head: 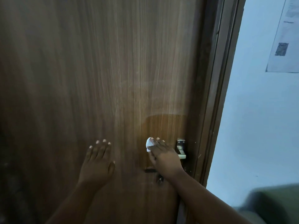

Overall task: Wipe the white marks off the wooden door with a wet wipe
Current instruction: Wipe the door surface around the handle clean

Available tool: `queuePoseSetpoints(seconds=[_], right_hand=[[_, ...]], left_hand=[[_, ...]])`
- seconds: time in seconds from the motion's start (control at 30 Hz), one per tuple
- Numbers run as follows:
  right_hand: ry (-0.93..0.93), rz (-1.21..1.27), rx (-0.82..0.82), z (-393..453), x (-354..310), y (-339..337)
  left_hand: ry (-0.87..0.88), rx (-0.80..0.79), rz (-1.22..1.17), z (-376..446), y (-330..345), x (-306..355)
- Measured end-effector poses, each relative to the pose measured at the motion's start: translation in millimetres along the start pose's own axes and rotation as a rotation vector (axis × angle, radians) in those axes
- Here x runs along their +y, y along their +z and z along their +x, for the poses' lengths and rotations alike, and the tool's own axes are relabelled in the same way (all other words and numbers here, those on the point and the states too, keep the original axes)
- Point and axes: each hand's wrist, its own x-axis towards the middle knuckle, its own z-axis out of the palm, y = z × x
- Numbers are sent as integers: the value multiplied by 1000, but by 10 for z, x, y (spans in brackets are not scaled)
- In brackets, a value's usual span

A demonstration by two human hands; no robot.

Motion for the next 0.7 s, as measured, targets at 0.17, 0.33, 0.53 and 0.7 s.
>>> queuePoseSetpoints(seconds=[0.17,0.33,0.53,0.7], right_hand=[[-77,114,4,-244,-422,141],[-141,239,-64,-318,-1063,394],[-294,394,-175,-226,-2273,833],[-456,459,-225,-100,-3536,1111]], left_hand=[[-116,-128,96,-665,-54,-323],[-265,-216,145,-1243,-118,-871],[-468,-257,181,-2038,-258,-1799],[-633,-240,246,-2686,-560,-2690]])
